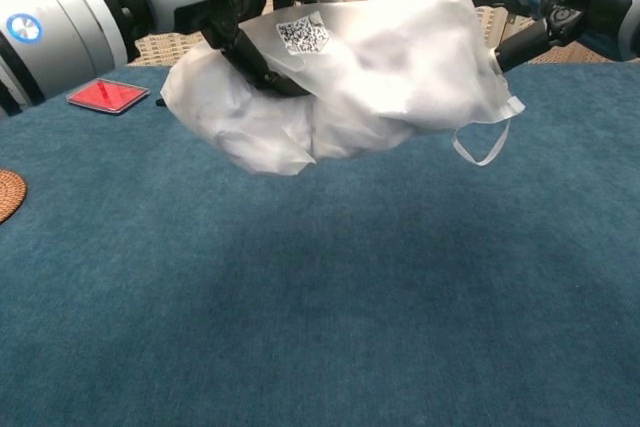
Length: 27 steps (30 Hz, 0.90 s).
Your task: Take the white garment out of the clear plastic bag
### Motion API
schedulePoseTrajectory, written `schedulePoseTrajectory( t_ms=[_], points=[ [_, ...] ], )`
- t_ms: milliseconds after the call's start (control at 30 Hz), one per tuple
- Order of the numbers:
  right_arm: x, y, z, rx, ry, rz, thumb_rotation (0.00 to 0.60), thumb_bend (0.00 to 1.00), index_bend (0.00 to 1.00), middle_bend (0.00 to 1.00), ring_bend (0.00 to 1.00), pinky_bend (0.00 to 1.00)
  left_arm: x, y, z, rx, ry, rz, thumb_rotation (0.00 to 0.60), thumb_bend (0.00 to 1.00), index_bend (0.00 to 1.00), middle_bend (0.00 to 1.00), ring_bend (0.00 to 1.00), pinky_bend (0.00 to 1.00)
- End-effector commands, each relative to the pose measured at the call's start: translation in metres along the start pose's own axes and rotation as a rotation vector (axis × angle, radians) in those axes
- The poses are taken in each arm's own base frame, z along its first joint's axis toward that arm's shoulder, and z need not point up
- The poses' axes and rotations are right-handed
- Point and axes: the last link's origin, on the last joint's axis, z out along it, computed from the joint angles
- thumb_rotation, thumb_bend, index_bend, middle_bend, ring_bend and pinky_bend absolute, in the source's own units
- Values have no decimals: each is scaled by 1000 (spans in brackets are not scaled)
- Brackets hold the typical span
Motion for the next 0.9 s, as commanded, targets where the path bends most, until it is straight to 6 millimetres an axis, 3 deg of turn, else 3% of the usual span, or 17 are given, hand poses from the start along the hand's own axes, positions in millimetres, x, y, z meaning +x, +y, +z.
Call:
schedulePoseTrajectory(
  t_ms=[33, 500, 900],
  points=[
    [0, 2, -1, -5, 7, 1, 600, 608, 827, 165, 0, 63, -1, 0, -1, 2, -11, -7, 600, 310, 482, 602, 587, 719],
    [-20, 7, 6, -17, -28, 13, 600, 630, 867, 174, 0, 63, -18, -8, -13, 26, -109, 3, 600, 309, 427, 578, 550, 685],
    [-35, 12, 10, -34, -62, 8, 600, 640, 875, 179, 0, 63, -33, -15, -25, 53, -190, 23, 600, 290, 344, 423, 429, 571]
  ],
)
